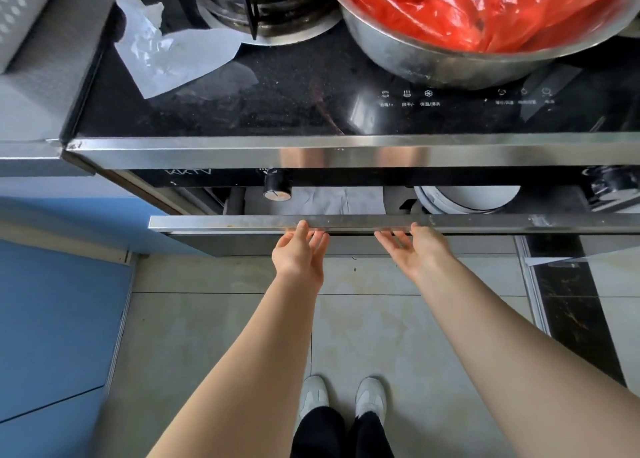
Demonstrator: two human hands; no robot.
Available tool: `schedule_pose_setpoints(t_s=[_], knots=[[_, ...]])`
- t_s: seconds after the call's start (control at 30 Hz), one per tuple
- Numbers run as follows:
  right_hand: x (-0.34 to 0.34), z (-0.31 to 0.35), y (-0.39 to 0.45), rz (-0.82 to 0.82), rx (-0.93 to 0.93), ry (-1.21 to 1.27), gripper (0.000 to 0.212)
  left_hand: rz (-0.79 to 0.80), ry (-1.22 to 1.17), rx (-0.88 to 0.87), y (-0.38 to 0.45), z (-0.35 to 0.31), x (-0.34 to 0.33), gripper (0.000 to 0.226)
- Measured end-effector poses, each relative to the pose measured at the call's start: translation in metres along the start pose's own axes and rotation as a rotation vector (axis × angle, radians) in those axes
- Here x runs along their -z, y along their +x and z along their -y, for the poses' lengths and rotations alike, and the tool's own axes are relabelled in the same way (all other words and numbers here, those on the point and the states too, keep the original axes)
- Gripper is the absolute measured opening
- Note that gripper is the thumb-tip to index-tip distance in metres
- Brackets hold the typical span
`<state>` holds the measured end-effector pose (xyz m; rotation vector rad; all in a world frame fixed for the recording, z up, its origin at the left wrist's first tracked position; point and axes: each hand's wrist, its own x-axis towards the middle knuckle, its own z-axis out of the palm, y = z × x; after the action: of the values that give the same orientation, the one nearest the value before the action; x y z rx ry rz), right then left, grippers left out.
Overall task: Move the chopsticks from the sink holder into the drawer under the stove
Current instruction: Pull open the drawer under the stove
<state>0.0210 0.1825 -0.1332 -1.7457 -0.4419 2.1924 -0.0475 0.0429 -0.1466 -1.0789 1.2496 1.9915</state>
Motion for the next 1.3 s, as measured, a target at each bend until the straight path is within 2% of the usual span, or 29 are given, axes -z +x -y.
schedule_pose_setpoints(t_s=[0.1, 0.2, 0.33, 0.43, 0.57, 0.73, 0.83, 0.9, 1.2, 1.3], knots=[[0.009, -0.007, -0.007, -0.018, 0.011, -0.009, 0.01, -0.015, 0.004, 0.014, -0.006, 0.006, 0.009, 0.039], [0.02, -0.013, -0.014, -0.035, 0.004, 0.002, 0.014, -0.037, 0.002, 0.026, -0.013, 0.01, 0.018, 0.033], [0.035, -0.023, -0.023, -0.036, -0.003, 0.027, 0.009, -0.065, -0.032, 0.052, -0.028, 0.017, 0.029, 0.005], [0.047, -0.031, -0.03, -0.054, -0.017, 0.05, 0.009, -0.087, -0.047, 0.053, -0.036, 0.024, 0.041, 0.013], [0.063, -0.04, -0.038, -0.089, -0.03, 0.047, 0.007, -0.094, -0.058, 0.056, -0.047, 0.033, 0.057, 0.011], [0.081, -0.048, -0.049, -0.113, -0.046, 0.036, 0.017, -0.097, -0.066, 0.059, -0.059, 0.043, 0.075, 0.004], [0.088, -0.053, -0.051, -0.105, -0.048, 0.037, 0.008, -0.09, -0.072, 0.057, -0.062, 0.046, 0.081, 0.009], [0.091, -0.055, -0.051, -0.099, -0.05, 0.039, 0.008, -0.086, -0.086, 0.054, -0.062, 0.048, 0.083, 0.004], [0.095, -0.057, -0.052, -0.113, -0.064, 0.073, 0.016, -0.112, -0.089, 0.111, -0.061, 0.046, 0.088, 0.036], [0.095, -0.054, -0.056, -0.106, -0.091, 0.033, 0.014, -0.112, -0.044, 0.15, -0.064, 0.04, 0.088, 0.033]])
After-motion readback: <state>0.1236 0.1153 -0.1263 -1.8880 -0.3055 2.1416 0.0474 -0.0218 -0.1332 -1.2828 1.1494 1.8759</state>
